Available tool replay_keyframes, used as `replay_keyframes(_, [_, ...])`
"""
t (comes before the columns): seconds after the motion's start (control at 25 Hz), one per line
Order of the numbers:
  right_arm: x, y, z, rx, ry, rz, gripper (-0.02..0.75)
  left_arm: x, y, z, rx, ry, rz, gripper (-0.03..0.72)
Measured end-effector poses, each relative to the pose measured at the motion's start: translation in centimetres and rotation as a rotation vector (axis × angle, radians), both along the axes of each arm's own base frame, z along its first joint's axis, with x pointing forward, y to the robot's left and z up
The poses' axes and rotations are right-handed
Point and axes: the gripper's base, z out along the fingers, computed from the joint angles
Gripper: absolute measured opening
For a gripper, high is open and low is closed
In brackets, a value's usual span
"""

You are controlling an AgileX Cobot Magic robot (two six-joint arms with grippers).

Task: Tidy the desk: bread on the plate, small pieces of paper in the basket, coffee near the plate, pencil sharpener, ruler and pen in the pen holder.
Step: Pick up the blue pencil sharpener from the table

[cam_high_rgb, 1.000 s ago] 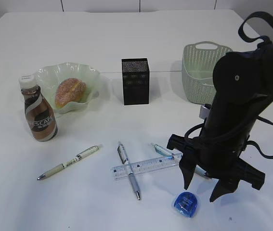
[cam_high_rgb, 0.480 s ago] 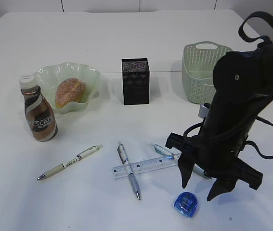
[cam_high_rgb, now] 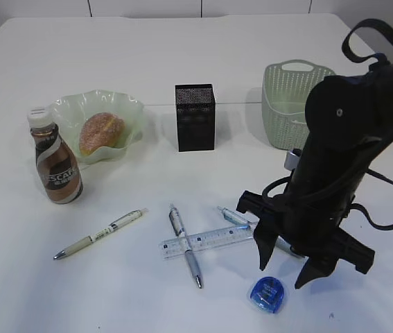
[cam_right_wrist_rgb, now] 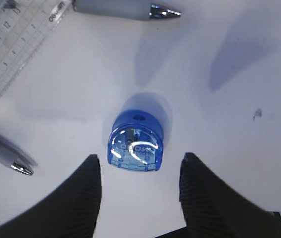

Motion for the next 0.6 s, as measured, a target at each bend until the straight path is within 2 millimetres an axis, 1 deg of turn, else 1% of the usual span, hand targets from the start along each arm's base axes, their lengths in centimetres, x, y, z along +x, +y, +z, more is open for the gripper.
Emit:
replay_keyframes(0.12, [0.0, 0.1, -0.3, 0.000, 0.011, -0.004, 0.410, 0.0, 0.0, 0.0, 0.000, 0.000, 0.000, 0.465])
replay_keyframes(0.36, [0.2, 0.2, -1.1, -0.001, 0.028, -0.012, 0.447, 0.0, 0.0, 0.0, 0.004, 0.000, 0.000, 0.462])
replay_keyframes(0.6, [0.3, 0.3, -1.8, -0.004, 0.035, -0.016, 0.449, 0.0, 0.1, 0.0, 0.006, -0.001, 0.001, 0.460])
